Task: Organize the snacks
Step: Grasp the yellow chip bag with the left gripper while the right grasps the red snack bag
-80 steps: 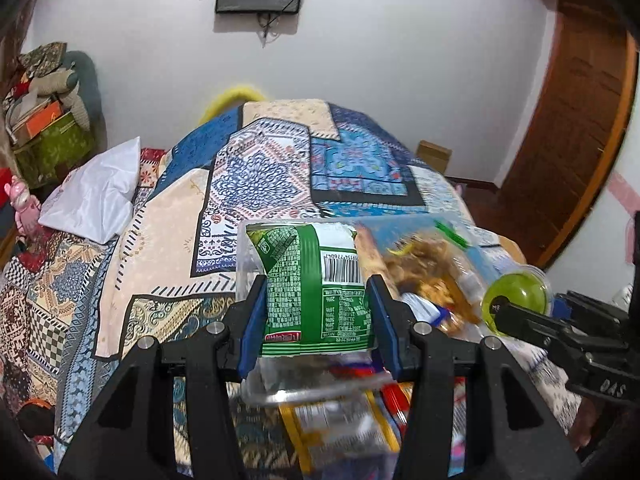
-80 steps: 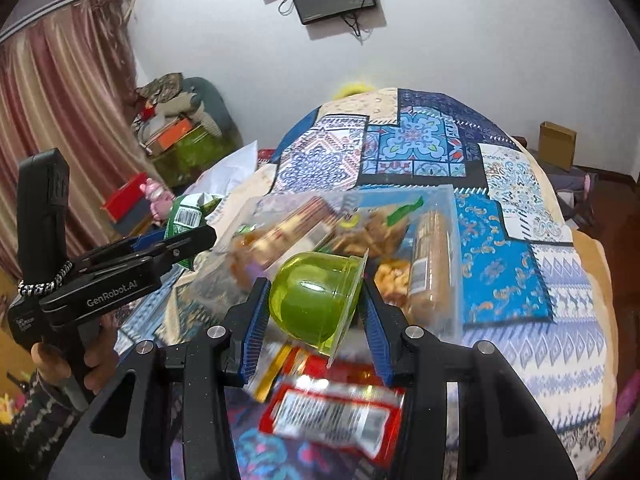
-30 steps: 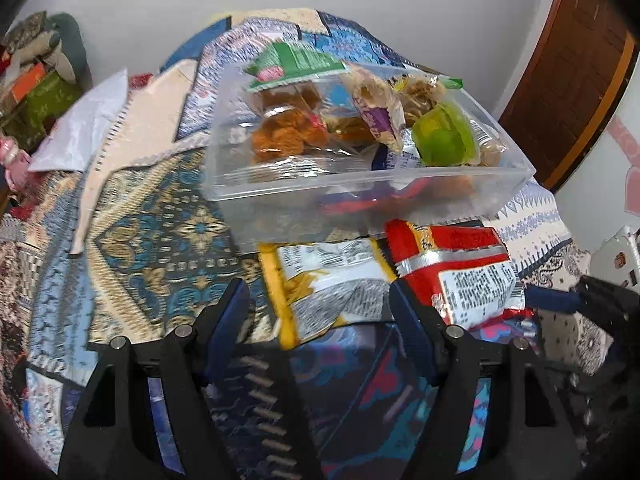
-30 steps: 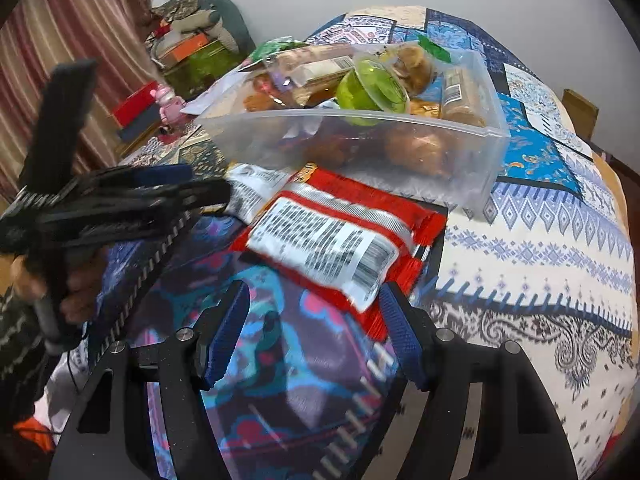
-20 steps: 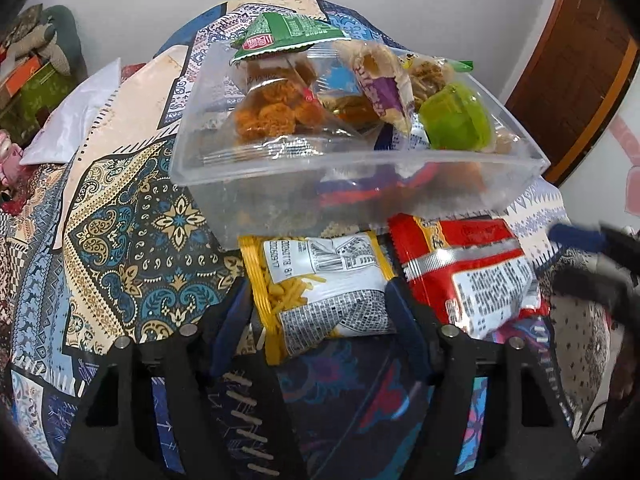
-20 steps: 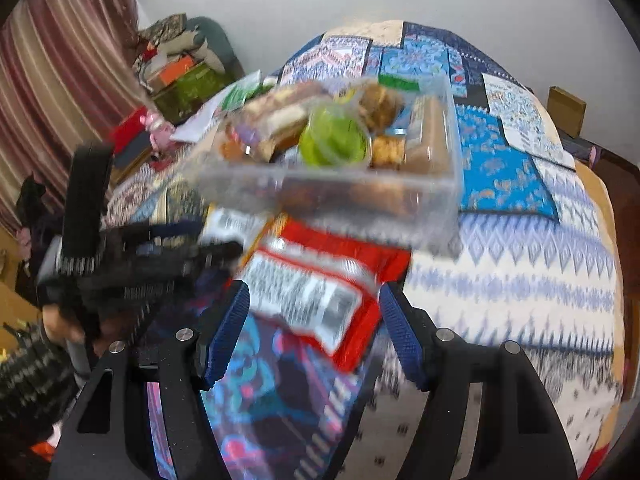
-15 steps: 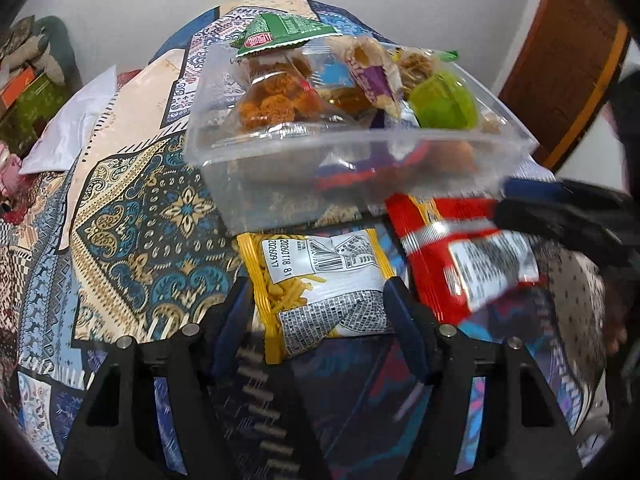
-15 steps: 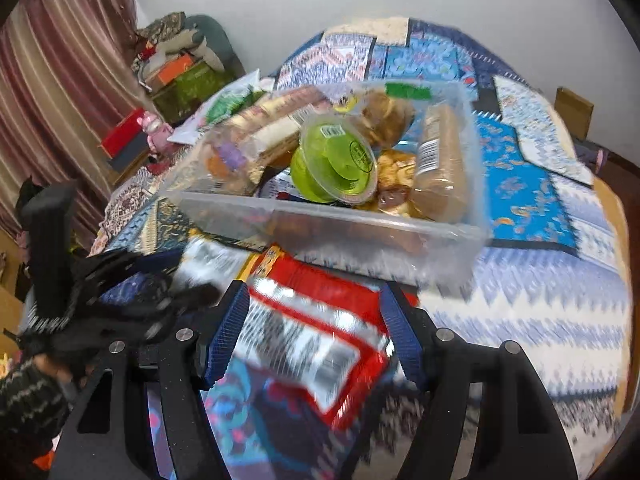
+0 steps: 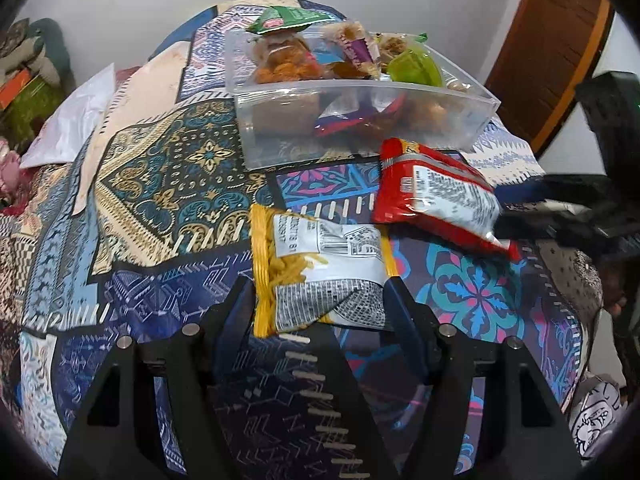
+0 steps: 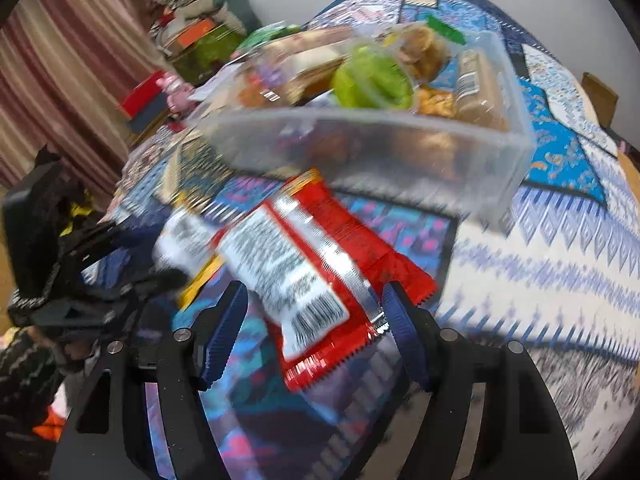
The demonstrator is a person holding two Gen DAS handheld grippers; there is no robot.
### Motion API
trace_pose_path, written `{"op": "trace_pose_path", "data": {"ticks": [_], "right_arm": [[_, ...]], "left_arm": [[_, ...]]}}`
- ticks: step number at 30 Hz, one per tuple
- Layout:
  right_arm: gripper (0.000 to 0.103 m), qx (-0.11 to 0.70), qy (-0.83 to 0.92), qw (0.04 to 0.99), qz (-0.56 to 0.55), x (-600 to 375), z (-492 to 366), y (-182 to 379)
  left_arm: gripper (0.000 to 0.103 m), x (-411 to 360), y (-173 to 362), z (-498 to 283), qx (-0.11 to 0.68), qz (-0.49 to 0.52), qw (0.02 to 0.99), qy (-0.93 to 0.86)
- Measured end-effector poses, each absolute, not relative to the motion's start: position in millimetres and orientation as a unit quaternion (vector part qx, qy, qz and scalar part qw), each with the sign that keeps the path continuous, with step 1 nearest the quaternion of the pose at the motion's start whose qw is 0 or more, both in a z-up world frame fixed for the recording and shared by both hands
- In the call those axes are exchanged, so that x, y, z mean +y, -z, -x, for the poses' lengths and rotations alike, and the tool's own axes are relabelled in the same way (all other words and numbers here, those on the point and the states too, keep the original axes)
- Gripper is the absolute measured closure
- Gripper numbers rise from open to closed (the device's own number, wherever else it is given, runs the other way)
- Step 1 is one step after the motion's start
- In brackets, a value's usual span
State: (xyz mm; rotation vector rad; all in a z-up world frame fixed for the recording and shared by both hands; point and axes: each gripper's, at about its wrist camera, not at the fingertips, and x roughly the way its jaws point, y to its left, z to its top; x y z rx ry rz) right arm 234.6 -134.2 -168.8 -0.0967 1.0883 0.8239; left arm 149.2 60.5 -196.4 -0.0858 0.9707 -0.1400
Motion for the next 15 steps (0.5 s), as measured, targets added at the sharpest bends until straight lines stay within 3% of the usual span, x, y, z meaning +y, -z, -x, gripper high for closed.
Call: {"op": "trace_pose_path", "data": {"ticks": [5, 10, 15], "right_arm": [[0.034, 0.475, -0.383, 0.788, 0.083, -126, -219, 153], [0.012, 0.448, -0.373, 0.804, 0.118, -108, -234, 151], [0.010, 0.479, -0.387, 0.773, 0.149, -88, -245, 173]], "left_arm": [[0.037, 59, 196, -146, 0.464, 0.034, 0.883, 0.059], [0.037, 62, 195, -146, 0.465, 0.042, 0.883, 0.058], [0.026, 63, 195, -152, 0.465, 0.037, 0.882, 0.058]]}}
